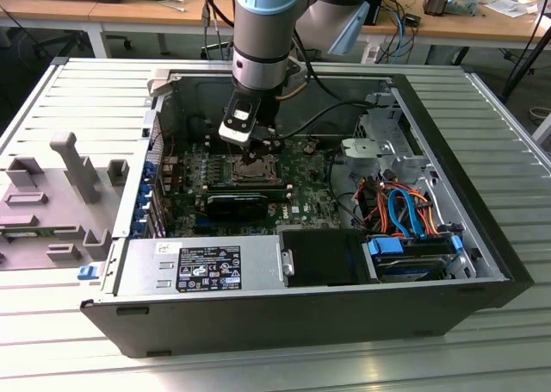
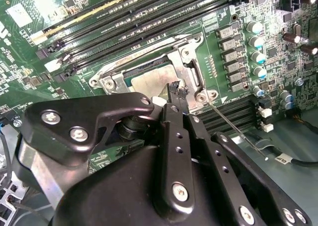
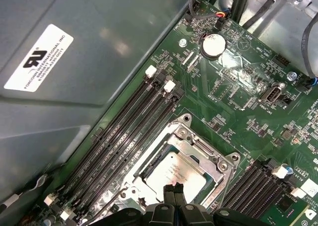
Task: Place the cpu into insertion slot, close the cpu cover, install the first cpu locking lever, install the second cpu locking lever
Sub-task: 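Install the first cpu locking lever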
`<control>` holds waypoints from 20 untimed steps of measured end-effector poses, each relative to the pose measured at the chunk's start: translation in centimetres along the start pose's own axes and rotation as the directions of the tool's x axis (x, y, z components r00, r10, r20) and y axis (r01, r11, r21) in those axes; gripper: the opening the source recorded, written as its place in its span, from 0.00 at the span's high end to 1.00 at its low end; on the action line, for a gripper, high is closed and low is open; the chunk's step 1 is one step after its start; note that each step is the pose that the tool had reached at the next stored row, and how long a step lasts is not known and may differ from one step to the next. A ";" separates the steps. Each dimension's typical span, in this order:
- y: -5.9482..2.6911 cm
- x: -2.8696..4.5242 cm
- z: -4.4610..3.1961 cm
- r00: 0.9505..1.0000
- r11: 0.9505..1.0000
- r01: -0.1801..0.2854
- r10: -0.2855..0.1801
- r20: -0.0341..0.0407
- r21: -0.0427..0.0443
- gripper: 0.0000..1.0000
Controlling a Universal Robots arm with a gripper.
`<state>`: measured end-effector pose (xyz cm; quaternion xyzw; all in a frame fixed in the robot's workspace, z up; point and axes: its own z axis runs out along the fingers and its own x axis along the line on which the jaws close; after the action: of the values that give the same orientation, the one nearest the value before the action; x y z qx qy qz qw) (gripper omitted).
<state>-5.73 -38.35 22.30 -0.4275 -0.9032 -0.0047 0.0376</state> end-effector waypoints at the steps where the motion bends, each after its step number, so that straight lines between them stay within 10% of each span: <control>1: 0.00 0.00 0.00 1.000 1.000 0.002 -0.002 0.000 0.000 0.89; 20: 0.00 0.00 0.00 0.999 0.999 0.042 -0.042 0.001 0.003 0.89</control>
<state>-5.73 -38.35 22.30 -0.4083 -0.9121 -0.0039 0.0377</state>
